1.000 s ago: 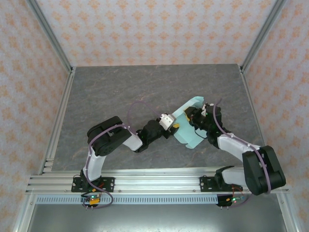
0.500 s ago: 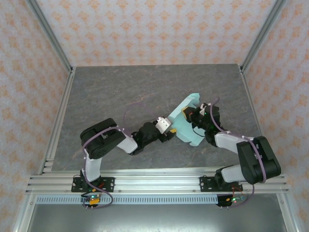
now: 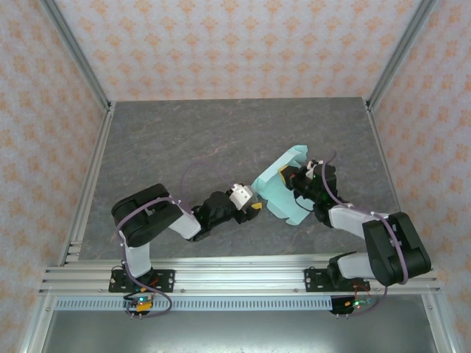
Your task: Fold the paper box
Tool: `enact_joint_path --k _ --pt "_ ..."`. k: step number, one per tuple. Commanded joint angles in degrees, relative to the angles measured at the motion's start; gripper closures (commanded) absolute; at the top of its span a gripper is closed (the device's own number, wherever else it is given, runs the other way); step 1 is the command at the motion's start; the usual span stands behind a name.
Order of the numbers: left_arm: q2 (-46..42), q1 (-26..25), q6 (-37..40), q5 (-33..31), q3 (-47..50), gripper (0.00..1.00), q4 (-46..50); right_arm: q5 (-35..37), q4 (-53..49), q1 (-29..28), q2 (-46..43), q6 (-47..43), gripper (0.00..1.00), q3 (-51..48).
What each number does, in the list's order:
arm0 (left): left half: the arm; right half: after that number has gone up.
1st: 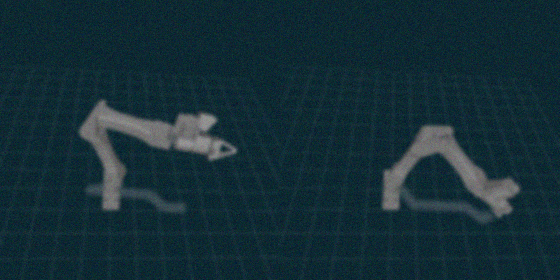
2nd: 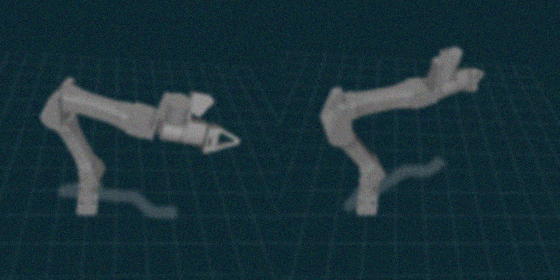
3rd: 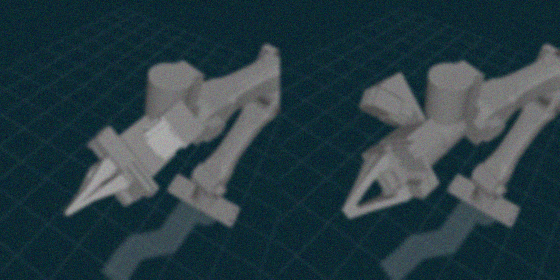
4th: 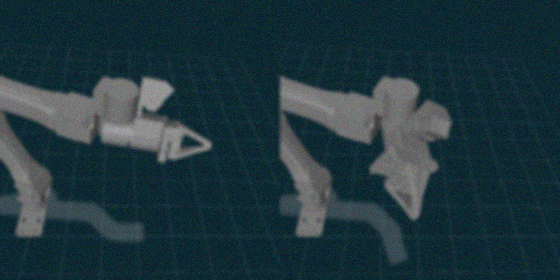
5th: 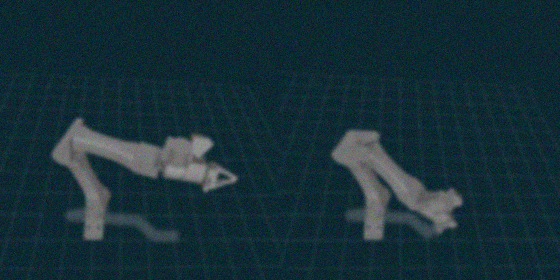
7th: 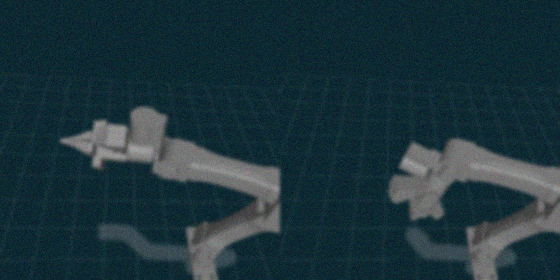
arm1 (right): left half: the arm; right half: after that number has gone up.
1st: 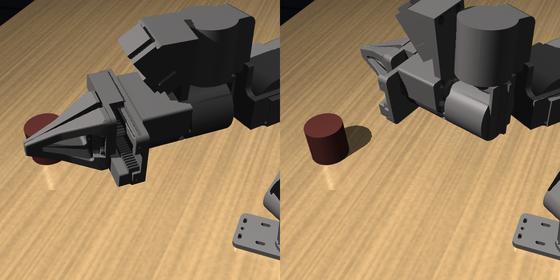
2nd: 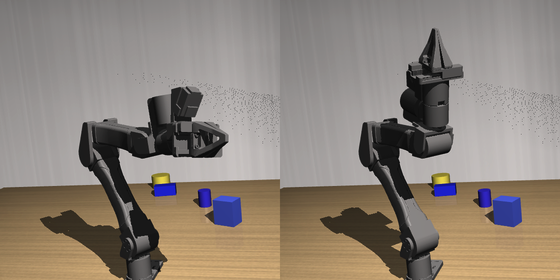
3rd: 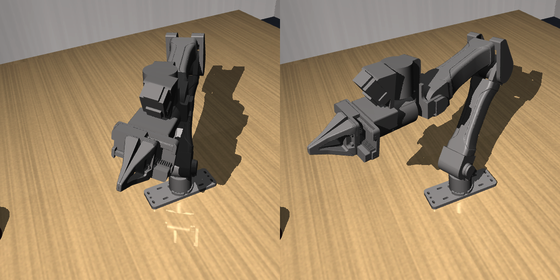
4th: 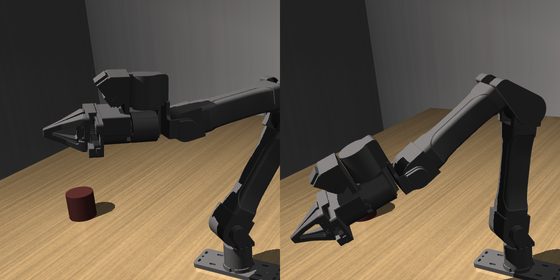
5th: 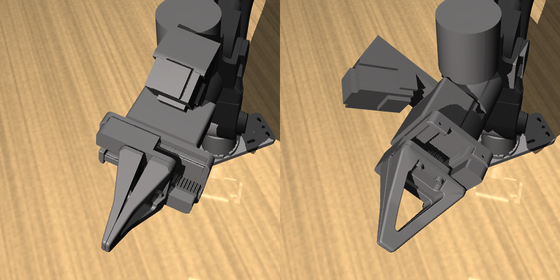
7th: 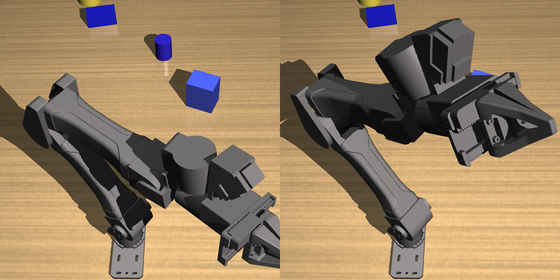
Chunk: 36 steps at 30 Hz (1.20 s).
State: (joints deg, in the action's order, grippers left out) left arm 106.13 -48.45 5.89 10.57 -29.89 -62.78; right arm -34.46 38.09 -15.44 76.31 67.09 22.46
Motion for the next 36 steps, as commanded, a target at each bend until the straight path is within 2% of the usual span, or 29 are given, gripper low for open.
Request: enact_joint_path --k 1,9,14,16,21,23,26,31,36 --pt "-0.9 -1.1 -0.6 0.9 0.1 0.36 -1.5 0.7 1.1 0.1 -1.1 0.2 1.00 -0.4" --pt "-1.1 -1.1 0.3 1.8 0.5 0.39 -2.7 -0.1 0.4 0.1 -1.4 0.3 1.00 0.2" --pt "-0.4 -1.1 0.3 -2.7 -1.6 0.41 -1.5 -0.4 0.4 0.1 -1.7 0.6 1.00 0.0" --pt "0.5 -1.1 0.1 -4.4 -3.6 0.48 -0.7 -0.3 0.3 0.1 -1.9 0.5 1.00 0.0" --pt "2.9 -1.1 -1.4 -4.0 -7.8 0.60 0.2 -0.4 0.1 0.1 -2.4 0.7 1.00 -0.2" --pt "4.6 -1.5 -2.1 -4.2 -9.1 0.61 0.6 -0.1 0.1 0.1 -2.8 0.8 1.00 -0.4" --pt "5.9 -2.4 -2.5 -6.6 -10.7 0.60 1.5 0.7 0.0 0.0 -3.4 1.2 1.00 -1.0" --pt "7.4 -4.2 -3.1 -14.3 -13.4 0.47 3.6 2.6 0.3 0.0 -5.3 2.4 1.00 -2.6" --pt "8.6 -4.2 -3.9 -18.7 -14.3 0.45 3.0 3.6 -1.9 0.1 -8.1 1.0 1.00 -3.4"
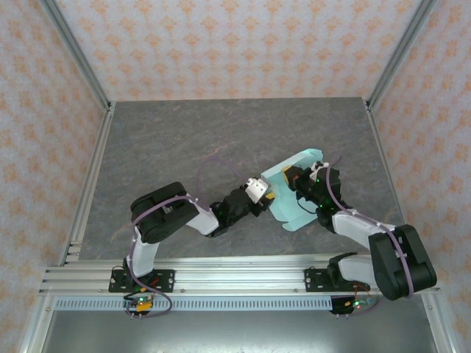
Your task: Fold the paper box
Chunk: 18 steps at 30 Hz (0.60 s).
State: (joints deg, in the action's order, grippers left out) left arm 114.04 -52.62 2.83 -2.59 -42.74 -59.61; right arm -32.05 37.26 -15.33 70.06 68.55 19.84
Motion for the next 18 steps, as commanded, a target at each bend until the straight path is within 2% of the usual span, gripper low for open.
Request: enact_joint_path --k 1,3,7,9,13,18 --pt "0.6 0.0 -0.8 -5.9 -1.4 0.44 -0.2 1.4 -0.9 -0.1 -1.9 -0.4 1.00 -1.1" --pt "0.2 0.0 -0.8 -7.2 -0.3 0.35 -1.1 1.5 -0.1 -0.1 -1.9 -0.5 1.00 -1.9" --pt "-1.2 0.0 -0.6 -7.5 2.3 0.28 -2.5 1.3 2.4 -0.1 -1.4 -0.6 1.00 -3.3" --pt "-2.0 0.1 -0.2 -7.6 2.8 0.20 -1.7 1.1 3.7 -0.1 -0.7 -0.6 1.00 -3.7" --pt "-2.6 0.5 0.2 -9.0 3.0 0.11 -1.6 1.0 4.4 -0.1 -0.1 -0.3 1.00 -4.0" --pt "-2.7 1.9 -0.2 -4.9 2.2 0.11 -0.9 0.5 4.5 -0.3 0.3 -0.3 1.00 -3.8"
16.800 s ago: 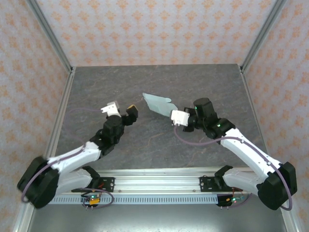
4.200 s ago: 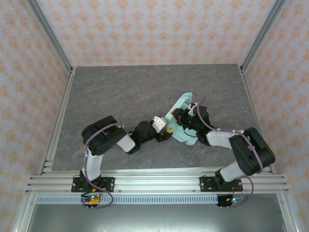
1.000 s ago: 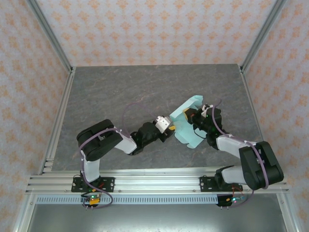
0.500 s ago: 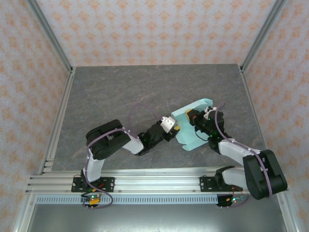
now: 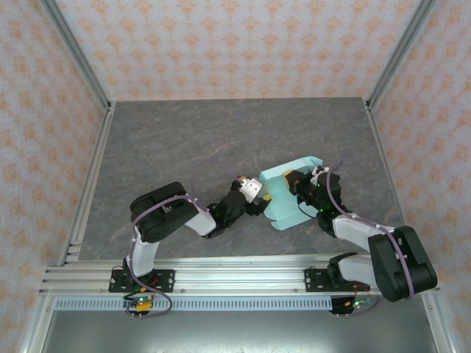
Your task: Fold the paper box
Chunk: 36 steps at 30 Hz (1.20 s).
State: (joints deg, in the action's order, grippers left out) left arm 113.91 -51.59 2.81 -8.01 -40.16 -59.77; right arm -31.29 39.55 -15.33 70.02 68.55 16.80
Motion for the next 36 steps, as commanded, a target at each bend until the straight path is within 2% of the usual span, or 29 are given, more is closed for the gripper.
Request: enact_joint_path --k 1,4,9,13,18,21,23,26,30,31,34,36 --pt "-2.4 1.0 -0.2 1.2 -0.5 0.14 -1.0 -0.3 2.2 -0.4 0.4 -0.2 1.00 -0.9" --pt "-2.1 1.5 -0.3 2.8 -1.3 0.30 -1.5 0.1 2.2 -0.7 0.5 -0.1 1.00 -1.0" --pt "-1.8 1.5 -0.2 5.3 -4.0 0.38 0.5 0.8 2.3 -1.3 0.5 0.1 1.00 -0.9" --pt "-1.8 1.5 -0.2 4.2 -3.8 0.37 -0.6 1.2 2.0 -1.4 0.3 0.2 1.00 -0.8" --pt "-4.0 1.6 1.1 2.6 0.1 0.31 -3.3 1.3 1.1 -1.5 0.0 0.3 1.00 -0.2" --pt "-7.9 2.0 -0.3 1.0 3.1 0.27 -3.1 1.4 -4.4 -1.4 -1.0 0.4 1.00 2.1" --pt "-10.9 3.5 -3.3 0.5 3.6 0.25 -0.5 2.2 -8.5 -1.5 -1.9 -0.5 0.95 3.7" --pt "-13.9 6.1 -9.3 2.0 2.1 0.26 3.9 3.3 -13.7 -1.5 -4.2 -2.8 0.79 5.8" --pt "-15.6 7.7 -15.5 3.3 1.4 0.25 6.4 3.3 -25.2 -1.0 -3.5 -10.4 0.69 13.2" --pt "-16.1 8.2 -18.6 1.5 0.7 0.25 8.7 3.2 -27.6 -0.9 -2.6 -11.8 0.64 15.5" --pt "-16.0 9.2 -22.8 -1.1 -0.8 0.26 14.1 3.7 -34.8 -0.7 3.1 -10.5 0.39 22.7" --pt "-14.8 9.5 -23.6 -1.5 -0.2 0.25 12.7 4.2 -38.8 -0.7 7.5 -7.0 0.34 27.5"
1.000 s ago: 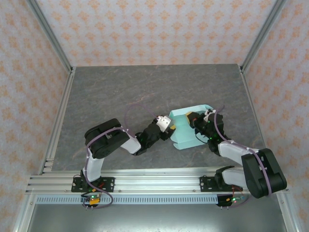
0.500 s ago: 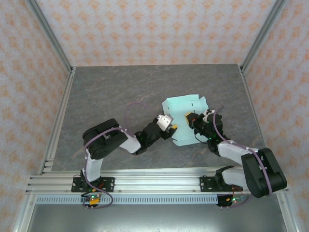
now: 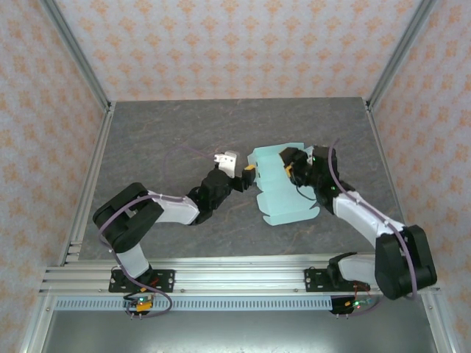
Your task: Fold the paper box
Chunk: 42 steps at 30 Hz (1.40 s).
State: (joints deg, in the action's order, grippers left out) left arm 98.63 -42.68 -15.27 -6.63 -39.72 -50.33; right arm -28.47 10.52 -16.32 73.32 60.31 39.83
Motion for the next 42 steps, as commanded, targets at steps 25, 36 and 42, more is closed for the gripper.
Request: enact_joint_path --k 25,36,42 --pt "4.5 6.5 -12.5 2.8 0.6 0.19 5.1 18.9 -51.3 -1.0 40.9 19.0 0.27 52.0" --pt "5.2 6.9 -10.1 4.2 -0.2 0.19 6.3 21.2 -57.8 -1.1 52.5 16.7 0.30 66.9" --pt "5.4 7.3 -10.4 4.0 0.7 0.21 4.9 18.9 -57.8 -1.7 54.3 17.5 0.51 66.6"
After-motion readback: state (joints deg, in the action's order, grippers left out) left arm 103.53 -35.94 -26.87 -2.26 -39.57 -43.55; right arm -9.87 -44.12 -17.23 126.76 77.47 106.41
